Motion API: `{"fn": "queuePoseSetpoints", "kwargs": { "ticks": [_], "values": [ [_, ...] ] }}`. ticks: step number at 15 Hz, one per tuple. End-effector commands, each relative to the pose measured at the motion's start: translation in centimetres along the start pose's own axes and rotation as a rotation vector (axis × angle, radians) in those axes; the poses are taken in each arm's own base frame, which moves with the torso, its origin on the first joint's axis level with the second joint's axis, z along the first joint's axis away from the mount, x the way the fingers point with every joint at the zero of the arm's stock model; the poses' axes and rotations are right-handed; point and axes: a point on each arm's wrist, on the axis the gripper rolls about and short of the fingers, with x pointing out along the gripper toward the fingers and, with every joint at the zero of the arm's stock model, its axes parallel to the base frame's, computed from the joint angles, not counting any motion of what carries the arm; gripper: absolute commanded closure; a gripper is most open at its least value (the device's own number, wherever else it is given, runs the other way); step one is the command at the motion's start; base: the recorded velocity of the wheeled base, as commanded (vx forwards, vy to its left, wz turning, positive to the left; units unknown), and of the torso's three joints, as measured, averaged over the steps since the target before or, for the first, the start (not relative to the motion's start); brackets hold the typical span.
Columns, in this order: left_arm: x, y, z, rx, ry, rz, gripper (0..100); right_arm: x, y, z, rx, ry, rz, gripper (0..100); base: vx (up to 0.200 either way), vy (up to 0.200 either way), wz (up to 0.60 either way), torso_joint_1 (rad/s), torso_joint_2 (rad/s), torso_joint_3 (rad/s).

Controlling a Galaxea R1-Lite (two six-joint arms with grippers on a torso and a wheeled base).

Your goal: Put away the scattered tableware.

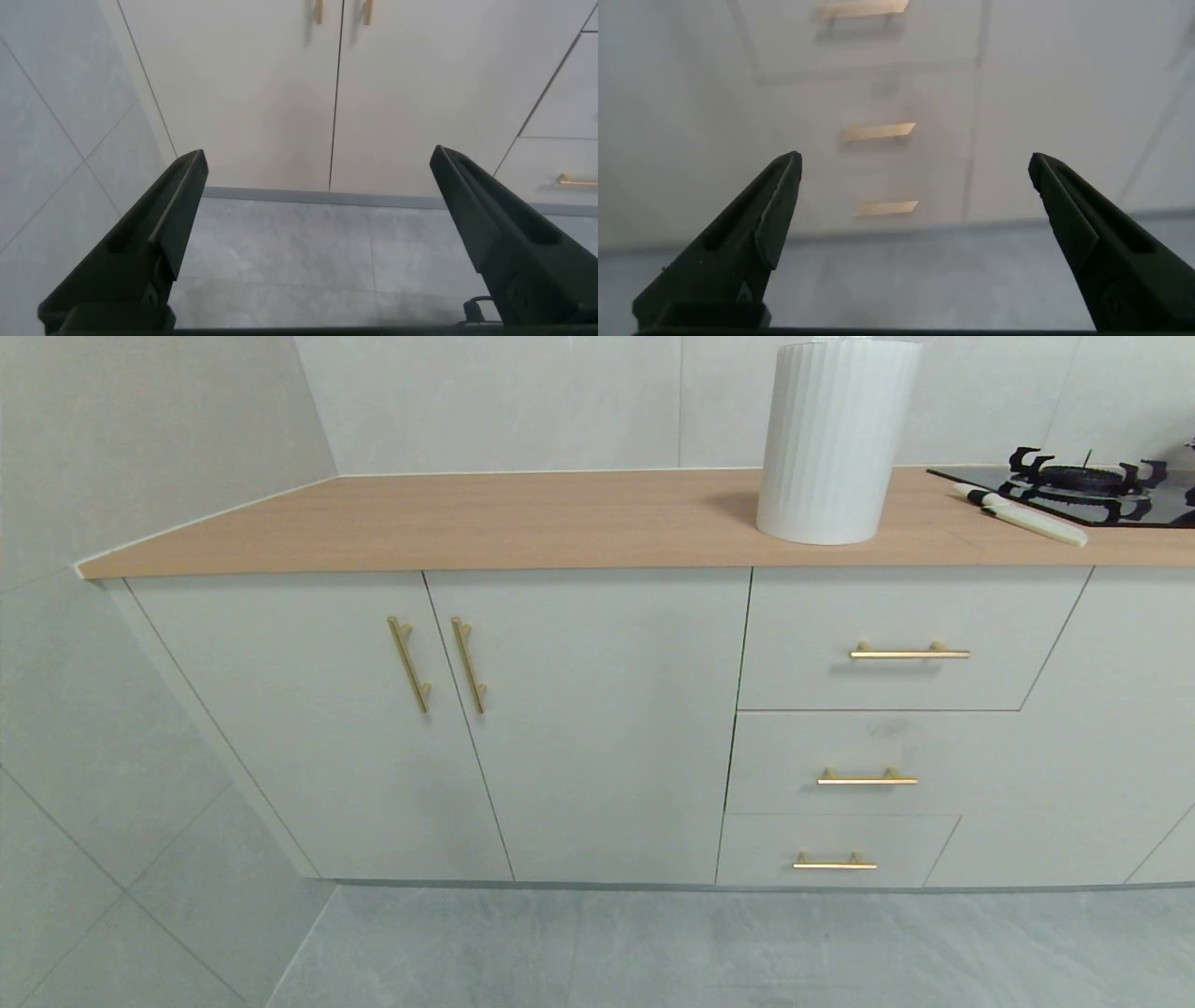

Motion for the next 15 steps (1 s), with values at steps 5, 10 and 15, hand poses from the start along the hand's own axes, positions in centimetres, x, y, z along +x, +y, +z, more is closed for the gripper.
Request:
{"fn": "queuePoseSetpoints", "kwargs": {
  "ticks": [5,10,15],
  "values": [
    [0.01,0.0,0.0,0.0,0.002,0.001,0,0.05,0.09,-0.66,-0.046,0.051,0.052,0,0.0,0.0,0.0,0.0,0.0,0.0],
    [0.0,0.0,0.0,0.0,0.0,0.001,0,0.04,0.07,-0.65,-0.043,0.048,0.045,0,0.0,0.0,0.0,0.0,0.0,0.0],
    [0.01,0.0,0.0,0.001,0.002,0.001,0,0.04,0.07,-0.65,-0.043,0.048,0.044,0,0.0,0.0,0.0,0.0,0.0,0.0]
  ]
}}
